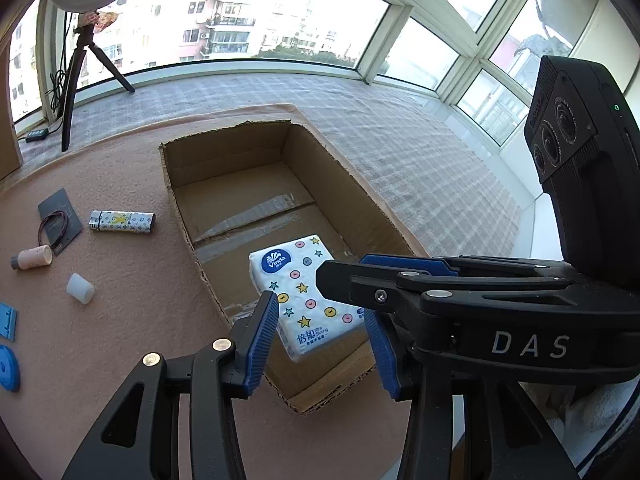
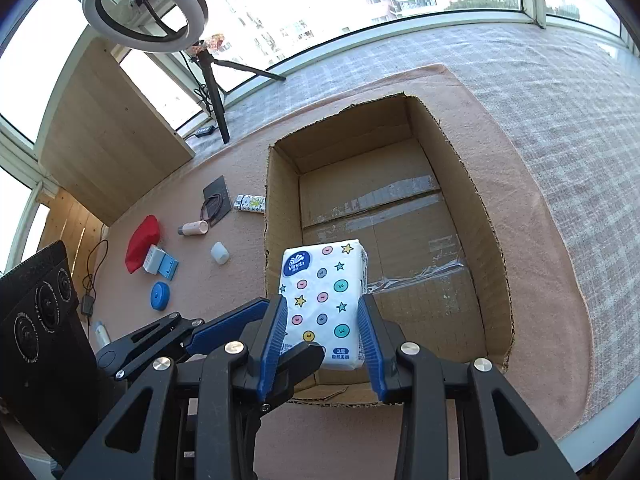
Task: Organize objects
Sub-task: 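Carry the tissue pack with the right gripper into the cardboard box and release, then move the right gripper to the red cushion and grasp its edge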
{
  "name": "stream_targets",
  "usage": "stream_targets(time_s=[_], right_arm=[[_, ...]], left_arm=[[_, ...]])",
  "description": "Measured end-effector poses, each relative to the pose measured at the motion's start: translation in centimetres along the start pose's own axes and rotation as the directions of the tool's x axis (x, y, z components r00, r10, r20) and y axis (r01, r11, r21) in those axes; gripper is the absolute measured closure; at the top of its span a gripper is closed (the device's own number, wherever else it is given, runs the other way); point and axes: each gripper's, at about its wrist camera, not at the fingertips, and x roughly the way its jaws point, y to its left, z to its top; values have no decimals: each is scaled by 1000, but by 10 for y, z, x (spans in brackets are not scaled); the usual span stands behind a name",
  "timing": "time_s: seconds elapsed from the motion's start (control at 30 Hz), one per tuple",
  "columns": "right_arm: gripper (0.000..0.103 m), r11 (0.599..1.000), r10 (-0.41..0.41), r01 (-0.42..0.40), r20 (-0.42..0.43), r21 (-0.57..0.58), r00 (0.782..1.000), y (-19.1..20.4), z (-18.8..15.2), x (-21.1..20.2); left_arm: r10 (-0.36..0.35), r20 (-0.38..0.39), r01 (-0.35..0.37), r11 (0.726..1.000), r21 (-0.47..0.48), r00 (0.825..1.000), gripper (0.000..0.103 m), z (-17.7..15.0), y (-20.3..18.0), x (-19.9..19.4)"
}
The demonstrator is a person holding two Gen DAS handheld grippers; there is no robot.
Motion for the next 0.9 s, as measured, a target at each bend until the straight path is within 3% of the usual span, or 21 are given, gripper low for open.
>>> stream_targets(time_s=[0.07, 0.4, 0.9], right_arm=[[62, 1000, -7, 7, 9, 11, 1000, -2, 1, -2], [61, 1000, -11, 10, 34, 16, 999, 6, 3, -6], [60, 995, 53, -52, 8, -82, 999, 84, 7, 20]], left_arm=[[23, 3, -23, 1000, -5, 1000, 36, -1, 3, 0], [53, 23, -52, 998, -44, 998, 36, -9, 26, -19], [158, 51, -147, 974, -170, 986, 36, -47, 105, -86]])
